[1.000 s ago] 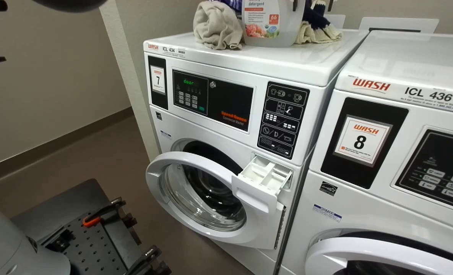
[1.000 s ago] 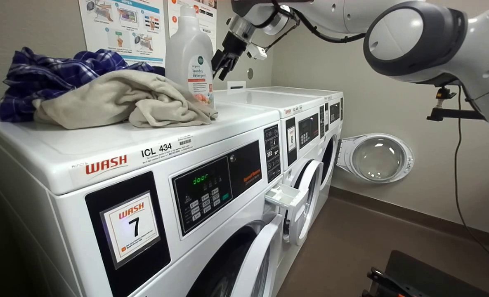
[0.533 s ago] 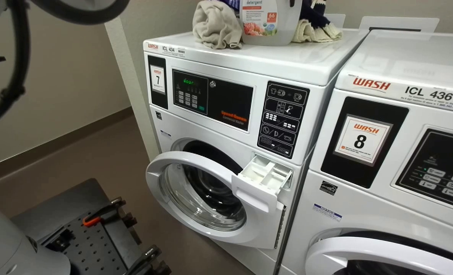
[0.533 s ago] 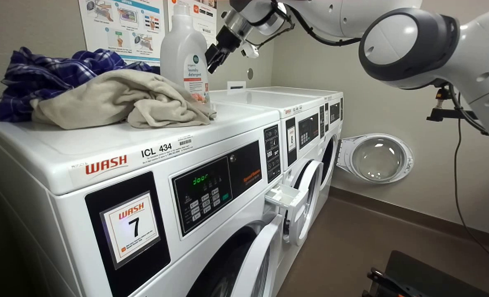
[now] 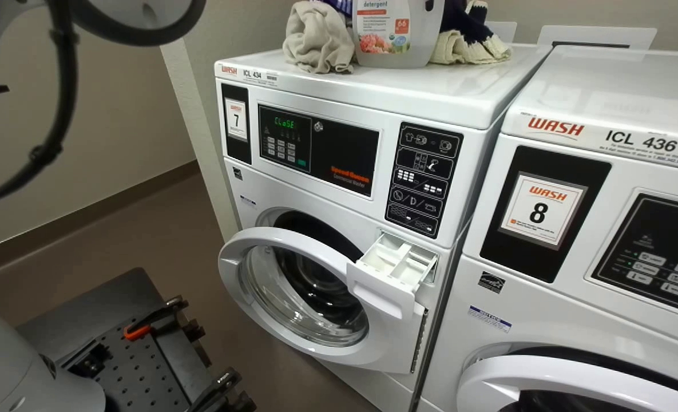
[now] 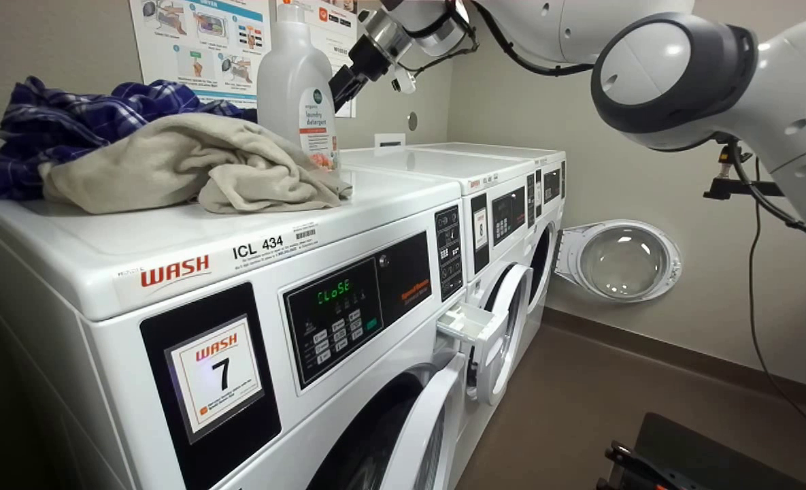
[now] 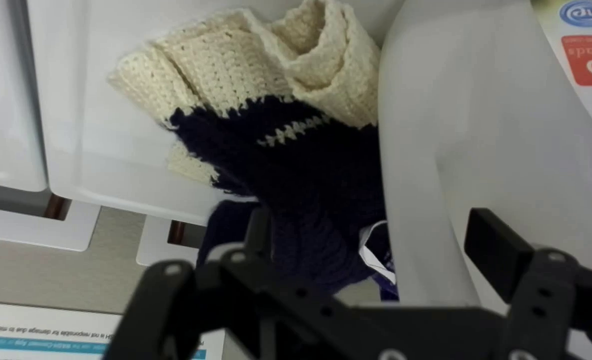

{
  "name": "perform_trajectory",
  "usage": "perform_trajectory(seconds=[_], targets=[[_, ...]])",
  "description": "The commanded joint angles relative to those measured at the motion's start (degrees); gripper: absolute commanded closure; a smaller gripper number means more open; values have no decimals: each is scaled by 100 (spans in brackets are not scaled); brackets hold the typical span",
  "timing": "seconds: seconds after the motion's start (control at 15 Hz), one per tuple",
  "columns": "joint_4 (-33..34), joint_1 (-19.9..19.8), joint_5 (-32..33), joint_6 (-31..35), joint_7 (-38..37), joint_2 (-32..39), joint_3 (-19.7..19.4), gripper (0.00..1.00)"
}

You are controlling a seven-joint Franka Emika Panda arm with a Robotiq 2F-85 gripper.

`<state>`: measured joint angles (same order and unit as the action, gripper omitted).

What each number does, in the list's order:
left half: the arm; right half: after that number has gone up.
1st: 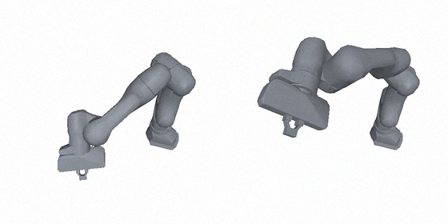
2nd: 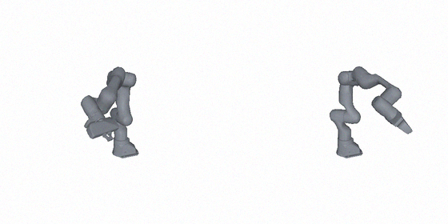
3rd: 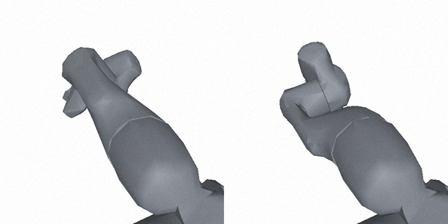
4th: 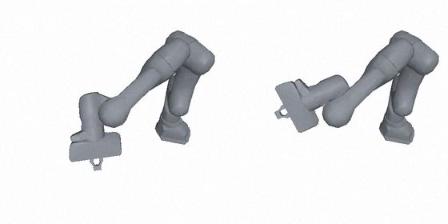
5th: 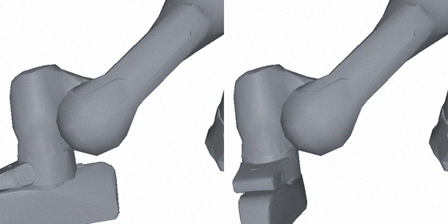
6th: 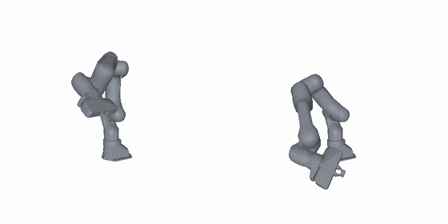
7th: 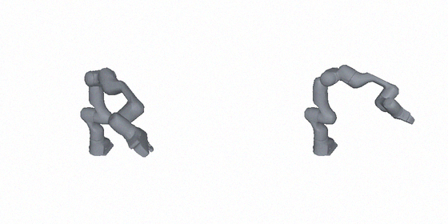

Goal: Pour some of the detergent in the detergent tray

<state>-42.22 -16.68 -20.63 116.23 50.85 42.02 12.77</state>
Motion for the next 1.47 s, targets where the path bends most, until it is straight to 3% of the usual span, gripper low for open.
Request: perform_trajectory(seconds=[0.0,0.6,0.87,1.4], targets=[[79,-71,-208,191,416,123,194,29],[-50,-205,-677,332,943,175,440,98],[-139,-163,-651,317,787,132,348,94],[-332,23,-274,205,-722,-268,-53,94]])
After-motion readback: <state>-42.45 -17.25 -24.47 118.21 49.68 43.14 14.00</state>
